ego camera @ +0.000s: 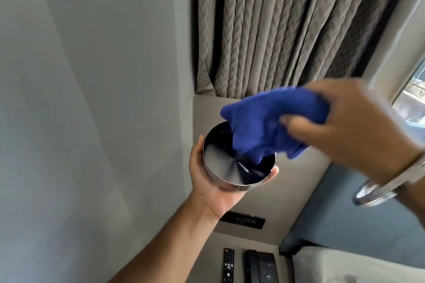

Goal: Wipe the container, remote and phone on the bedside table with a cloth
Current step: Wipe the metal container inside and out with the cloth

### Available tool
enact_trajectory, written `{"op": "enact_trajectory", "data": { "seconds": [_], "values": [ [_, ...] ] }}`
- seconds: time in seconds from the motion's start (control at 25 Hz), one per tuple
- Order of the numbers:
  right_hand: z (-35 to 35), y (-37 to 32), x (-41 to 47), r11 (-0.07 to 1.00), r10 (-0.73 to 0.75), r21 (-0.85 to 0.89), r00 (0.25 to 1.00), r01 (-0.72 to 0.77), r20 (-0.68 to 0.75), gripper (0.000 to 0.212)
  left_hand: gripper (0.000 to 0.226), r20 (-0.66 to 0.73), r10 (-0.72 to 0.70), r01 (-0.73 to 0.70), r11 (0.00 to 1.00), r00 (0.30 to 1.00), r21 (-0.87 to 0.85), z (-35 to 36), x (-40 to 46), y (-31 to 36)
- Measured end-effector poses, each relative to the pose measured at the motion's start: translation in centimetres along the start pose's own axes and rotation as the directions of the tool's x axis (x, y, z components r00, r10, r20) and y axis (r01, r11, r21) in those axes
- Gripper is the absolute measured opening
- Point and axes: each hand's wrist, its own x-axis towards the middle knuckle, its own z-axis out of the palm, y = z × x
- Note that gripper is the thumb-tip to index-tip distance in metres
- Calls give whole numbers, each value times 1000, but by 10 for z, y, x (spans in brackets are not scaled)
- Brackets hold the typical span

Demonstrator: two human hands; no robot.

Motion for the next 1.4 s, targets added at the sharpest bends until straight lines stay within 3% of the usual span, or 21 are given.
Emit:
{"op": "enact_trajectory", "data": {
  "seconds": [0.08,0.12,0.2,0.24,0.36,0.4,0.48,0.6,0.8,0.88,0.96,1.08,1.16,1.28,1.4],
  "values": [
    [-21,22,15,989,96,129,971,-69,-219,31,85,67,24,-21,999,997,-47,-23,-2,9],
    [-29,32,19,964,168,242,960,-113,-223,33,86,105,29,-19,996,994,-91,-31,-2,14],
    [-26,50,21,850,263,492,961,-187,-90,27,91,88,25,-11,988,996,-155,-44,-2,23],
    [-21,58,23,818,305,530,950,-222,-72,24,98,49,36,-28,988,998,-154,-50,-3,28],
    [9,64,15,825,382,464,923,-322,-39,28,103,-142,67,-91,982,987,-165,-66,-8,35],
    [20,64,11,839,385,424,923,-340,-21,30,101,-131,67,-87,984,989,-154,-68,-9,34],
    [36,66,7,865,377,367,926,-341,-28,25,98,29,43,-40,993,999,-107,-66,-9,29],
    [51,61,4,876,342,379,938,-296,-59,16,96,146,19,-15,999,989,-28,-55,-12,29],
    [70,45,-5,866,295,440,953,-237,-68,11,122,203,106,-123,990,973,72,-48,-13,42],
    [73,40,-9,871,265,449,960,-199,-89,11,120,224,166,-194,975,960,111,-49,-15,47],
    [80,31,-14,889,208,434,974,-148,-94,11,107,160,232,-258,951,960,169,-49,-15,49],
    [95,14,-20,938,6,346,1000,-11,15,15,76,77,286,-296,924,955,243,-46,-13,46],
    [107,5,-23,977,-105,199,983,73,151,13,68,9,260,-250,914,965,320,-44,-11,43],
    [117,-6,-18,993,-99,-29,924,118,369,11,69,-37,203,-172,899,978,404,-42,-10,36],
    [114,-13,-10,994,-44,-66,856,90,515,16,67,-63,195,-156,907,979,391,-41,-6,28]
  ]
}}
